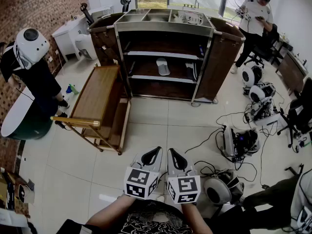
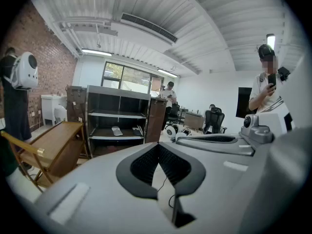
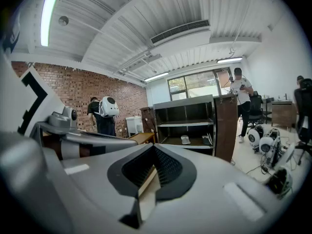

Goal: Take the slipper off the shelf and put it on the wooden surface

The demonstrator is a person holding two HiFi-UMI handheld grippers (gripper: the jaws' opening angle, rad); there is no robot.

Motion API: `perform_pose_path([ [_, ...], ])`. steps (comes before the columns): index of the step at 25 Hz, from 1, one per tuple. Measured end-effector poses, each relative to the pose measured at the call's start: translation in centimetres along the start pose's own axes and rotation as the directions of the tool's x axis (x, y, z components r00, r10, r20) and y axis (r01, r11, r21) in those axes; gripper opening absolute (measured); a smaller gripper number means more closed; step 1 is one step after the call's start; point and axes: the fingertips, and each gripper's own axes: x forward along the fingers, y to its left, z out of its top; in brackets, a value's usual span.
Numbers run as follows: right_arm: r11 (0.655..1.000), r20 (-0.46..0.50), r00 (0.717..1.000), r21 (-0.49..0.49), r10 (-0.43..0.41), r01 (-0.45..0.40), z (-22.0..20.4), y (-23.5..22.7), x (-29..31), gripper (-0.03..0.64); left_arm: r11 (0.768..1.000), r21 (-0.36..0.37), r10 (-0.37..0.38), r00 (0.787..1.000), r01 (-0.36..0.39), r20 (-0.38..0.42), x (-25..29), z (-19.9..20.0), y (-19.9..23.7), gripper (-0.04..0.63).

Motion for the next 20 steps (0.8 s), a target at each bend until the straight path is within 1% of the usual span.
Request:
perform_pose_path([
  [3,1.000,-0.011,1.000,-0.004,-0.006,0.006,-0.2,-1.3,1.8,0.000,1.000,0.000,-0.004,1.000,0.004,0.001,2.0,0.2,1.0,0.006],
  [6,1.000,-0.021,1.000,-0.017,-0.013,0.013,-0.1,-2.5,4.1,0.000,1.000,-0.018,-0.007,1.000,0.007,-0.002,4.3,0.4,2.6,0.006],
  [10,0.999,-0.036,0.999,-0.035,-0.018,0.017,1.0,-3.6,8.3,0.000,0.999,-0.038,-0.025,1.000,0.025,0.004,7.8,2.0,5.4,0.006],
  [14,0.999,-0.053,0.998,-0.032,-0.032,0.030,2.6,-4.4,13.3,0.000,0.998,-0.031,-0.051,0.999,0.051,-0.011,11.0,4.0,8.8,0.006],
  [20,0.998,-0.067,0.996,-0.050,-0.051,0.048,5.3,-4.6,20.5,0.000,0.996,-0.041,-0.084,0.996,0.083,-0.030,15.6,7.1,14.8,0.006],
])
